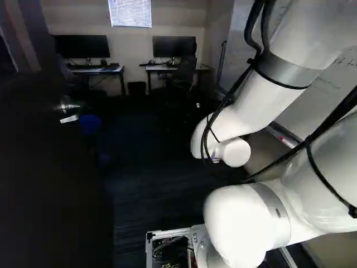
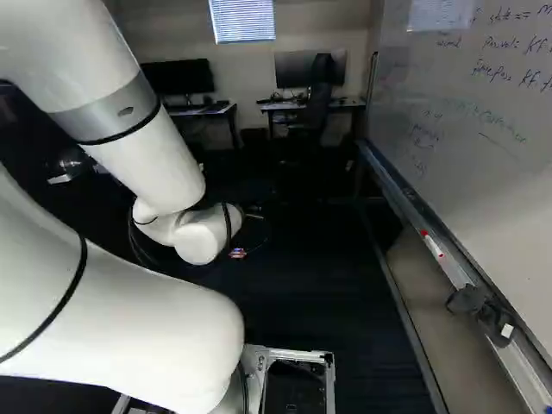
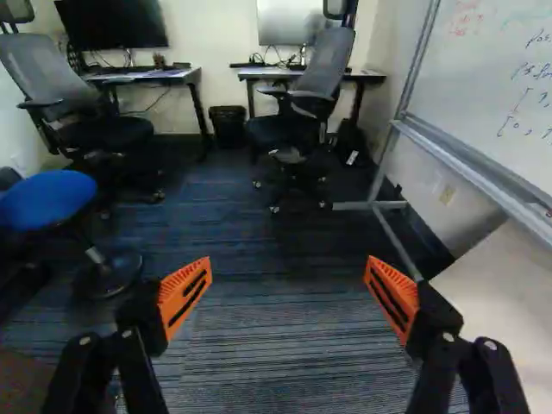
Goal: Open the door and move inside
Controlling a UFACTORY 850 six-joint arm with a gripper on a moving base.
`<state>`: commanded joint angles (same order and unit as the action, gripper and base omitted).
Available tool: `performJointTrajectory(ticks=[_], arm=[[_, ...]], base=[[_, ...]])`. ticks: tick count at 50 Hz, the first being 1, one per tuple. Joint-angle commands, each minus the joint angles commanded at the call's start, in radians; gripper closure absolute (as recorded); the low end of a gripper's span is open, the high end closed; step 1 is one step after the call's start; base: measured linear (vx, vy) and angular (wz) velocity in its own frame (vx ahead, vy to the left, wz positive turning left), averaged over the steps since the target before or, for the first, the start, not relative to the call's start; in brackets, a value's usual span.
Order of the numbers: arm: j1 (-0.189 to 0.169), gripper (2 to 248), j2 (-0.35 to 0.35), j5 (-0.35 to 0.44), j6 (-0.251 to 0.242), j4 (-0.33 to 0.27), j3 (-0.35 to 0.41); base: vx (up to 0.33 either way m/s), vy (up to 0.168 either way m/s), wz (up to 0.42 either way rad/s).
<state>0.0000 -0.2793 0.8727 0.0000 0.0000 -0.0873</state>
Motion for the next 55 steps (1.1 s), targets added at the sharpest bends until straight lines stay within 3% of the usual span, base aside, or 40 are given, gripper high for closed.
performJointTrajectory(ticks=[55], arm=[[0.0,3,0.0,0.0,0.0,0.0,0.0]], base=[[0.222,-0.001,-0.018]])
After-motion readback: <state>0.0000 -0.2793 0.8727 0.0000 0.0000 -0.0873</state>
